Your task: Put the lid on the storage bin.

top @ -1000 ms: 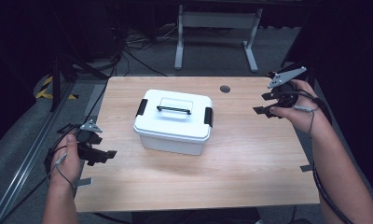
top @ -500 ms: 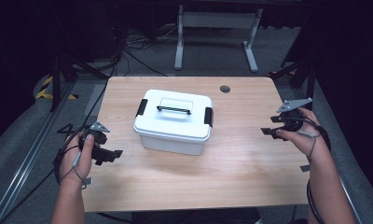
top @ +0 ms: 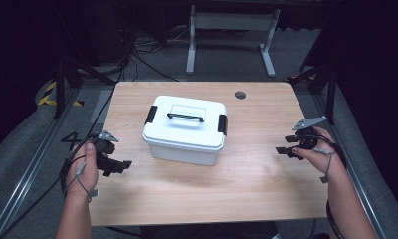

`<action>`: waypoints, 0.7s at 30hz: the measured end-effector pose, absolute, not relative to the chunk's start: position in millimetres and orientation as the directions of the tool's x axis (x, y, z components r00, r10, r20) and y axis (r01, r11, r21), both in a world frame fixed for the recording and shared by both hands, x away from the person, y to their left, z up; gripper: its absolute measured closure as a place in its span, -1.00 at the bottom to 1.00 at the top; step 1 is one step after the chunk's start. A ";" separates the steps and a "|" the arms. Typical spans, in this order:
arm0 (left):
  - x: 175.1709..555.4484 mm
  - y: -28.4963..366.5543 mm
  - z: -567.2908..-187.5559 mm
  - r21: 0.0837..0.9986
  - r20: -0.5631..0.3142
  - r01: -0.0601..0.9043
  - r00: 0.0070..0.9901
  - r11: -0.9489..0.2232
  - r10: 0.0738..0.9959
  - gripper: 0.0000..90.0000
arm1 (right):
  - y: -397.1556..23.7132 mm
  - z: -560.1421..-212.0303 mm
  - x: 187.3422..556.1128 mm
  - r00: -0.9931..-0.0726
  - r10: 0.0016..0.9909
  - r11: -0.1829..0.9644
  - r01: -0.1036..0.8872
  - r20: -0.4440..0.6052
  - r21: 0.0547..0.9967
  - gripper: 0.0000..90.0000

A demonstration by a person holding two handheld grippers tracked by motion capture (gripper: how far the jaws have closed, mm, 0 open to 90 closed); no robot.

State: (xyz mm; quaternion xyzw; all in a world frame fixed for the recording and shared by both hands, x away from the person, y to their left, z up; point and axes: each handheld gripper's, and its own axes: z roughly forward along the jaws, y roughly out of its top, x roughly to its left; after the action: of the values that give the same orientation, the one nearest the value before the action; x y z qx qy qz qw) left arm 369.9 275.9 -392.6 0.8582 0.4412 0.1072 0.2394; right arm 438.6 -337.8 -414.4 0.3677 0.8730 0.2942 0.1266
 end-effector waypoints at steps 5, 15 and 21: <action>371.6 276.9 -395.3 0.495 -0.026 0.713 0.583 -0.496 0.812 -0.58 | -340.9 -430.1 442.4 -0.687 0.726 0.554 0.591 0.007 0.586 -0.20; 380.9 268.6 -408.1 0.434 -0.031 0.736 0.589 -0.520 0.808 -0.57 | -341.7 -451.7 444.4 -0.676 0.737 0.557 0.624 0.021 0.547 -0.18; 385.2 267.2 -415.8 0.432 -0.038 0.731 0.600 -0.528 0.799 -0.57 | -344.2 -458.9 445.3 -0.656 0.755 0.532 0.636 0.028 0.559 -0.19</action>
State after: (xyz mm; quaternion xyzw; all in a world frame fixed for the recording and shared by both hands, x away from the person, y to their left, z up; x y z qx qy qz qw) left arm 385.2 267.2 -415.8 0.8703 0.4395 0.0825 0.2064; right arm 445.3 -344.2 -458.9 0.4004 0.8683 0.2718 0.1091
